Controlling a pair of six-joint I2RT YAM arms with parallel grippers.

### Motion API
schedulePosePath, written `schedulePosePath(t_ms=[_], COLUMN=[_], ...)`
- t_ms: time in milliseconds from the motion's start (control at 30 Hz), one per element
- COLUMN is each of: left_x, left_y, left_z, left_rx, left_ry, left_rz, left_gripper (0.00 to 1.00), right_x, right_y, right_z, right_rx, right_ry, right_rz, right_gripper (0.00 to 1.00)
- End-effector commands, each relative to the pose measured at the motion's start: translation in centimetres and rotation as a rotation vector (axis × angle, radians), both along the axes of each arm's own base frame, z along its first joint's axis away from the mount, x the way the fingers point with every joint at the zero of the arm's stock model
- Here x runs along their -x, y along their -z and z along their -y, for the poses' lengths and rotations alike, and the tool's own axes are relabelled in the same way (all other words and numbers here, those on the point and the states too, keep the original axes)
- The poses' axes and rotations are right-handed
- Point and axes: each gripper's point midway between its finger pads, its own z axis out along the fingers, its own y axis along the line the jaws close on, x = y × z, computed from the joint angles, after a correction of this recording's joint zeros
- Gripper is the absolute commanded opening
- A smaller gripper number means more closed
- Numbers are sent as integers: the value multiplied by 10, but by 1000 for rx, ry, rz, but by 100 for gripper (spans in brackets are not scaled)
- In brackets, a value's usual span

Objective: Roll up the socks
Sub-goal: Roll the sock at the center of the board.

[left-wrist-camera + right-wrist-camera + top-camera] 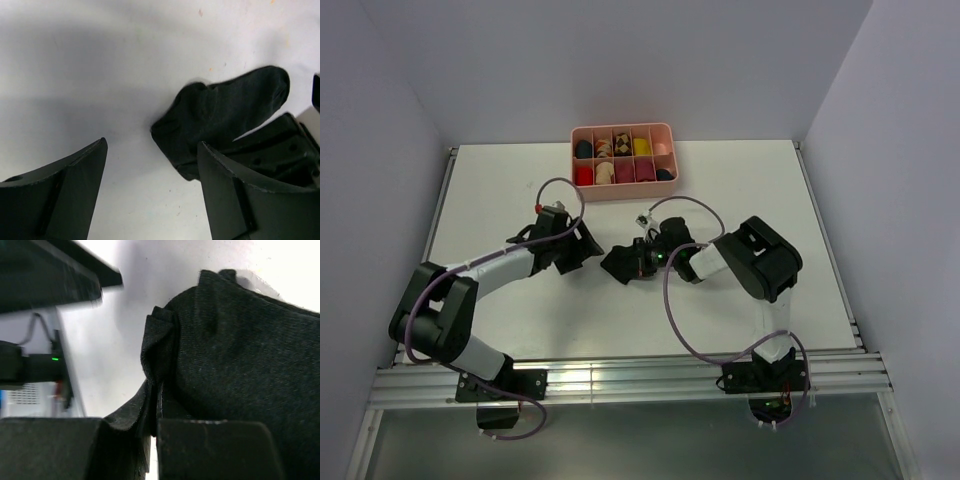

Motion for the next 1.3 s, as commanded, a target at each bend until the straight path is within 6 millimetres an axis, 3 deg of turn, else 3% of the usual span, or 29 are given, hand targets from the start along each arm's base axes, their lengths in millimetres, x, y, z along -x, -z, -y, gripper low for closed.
schedulePosePath(t_ms=[0, 167, 500, 700, 733, 800, 833, 900, 967, 1033, 1067, 1133, 1167, 1200, 1233, 1267], left_x=[4, 17, 10, 7, 8, 7, 7, 6, 6, -4, 2, -7, -8, -1, -9, -11], left_y=[-9, 8, 36, 48, 50, 50, 50, 48, 45, 37, 39, 28, 29, 31, 23, 27], left_z=[22, 30, 29, 33, 33, 35, 35, 35, 34, 32, 27, 27, 26, 22, 25, 20], left_rx=[109, 111, 49, 38, 29, 24, 17, -3, -40, -79, -117, -144, -164, -193, -191, -229], left_ry=[4, -5, -46, -37, -35, -28, -28, -14, -3, 8, 17, 16, 17, 31, 35, 24], left_rz=[-3, -59, -102, -128, -135, -140, -141, -144, -165, -152, -182, -169, -184, -223, -210, -218], left_gripper=[77, 73, 56, 36, 27, 20, 12, 1, 0, 0, 0, 0, 0, 0, 0, 0], right_x=[6, -2, 0, -3, -4, -5, -7, -8, -15, -17, -21, -23, -26, -27, -34, -31], right_y=[0, 12, 24, 23, 22, 21, 19, 16, 1, 3, -12, -13, -28, -27, -29, -40], right_z=[-4, 2, 8, 8, 7, 8, 7, 9, 8, 14, 14, 21, 22, 27, 34, 29], right_rx=[-85, -79, -88, -88, -91, -82, -80, -48, -25, 67, 80, 166, 176, 229, 282, 301], right_ry=[3, 62, 109, 117, 118, 119, 118, 108, 98, 103, 94, 133, 147, 147, 193, 194], right_rz=[-145, -216, -292, -287, -286, -274, -264, -223, -146, -58, 33, 101, 164, 222, 280, 342], right_gripper=[0, 0, 0, 0, 0, 0, 0, 3, 10, 18, 28, 39, 42, 44, 49, 50])
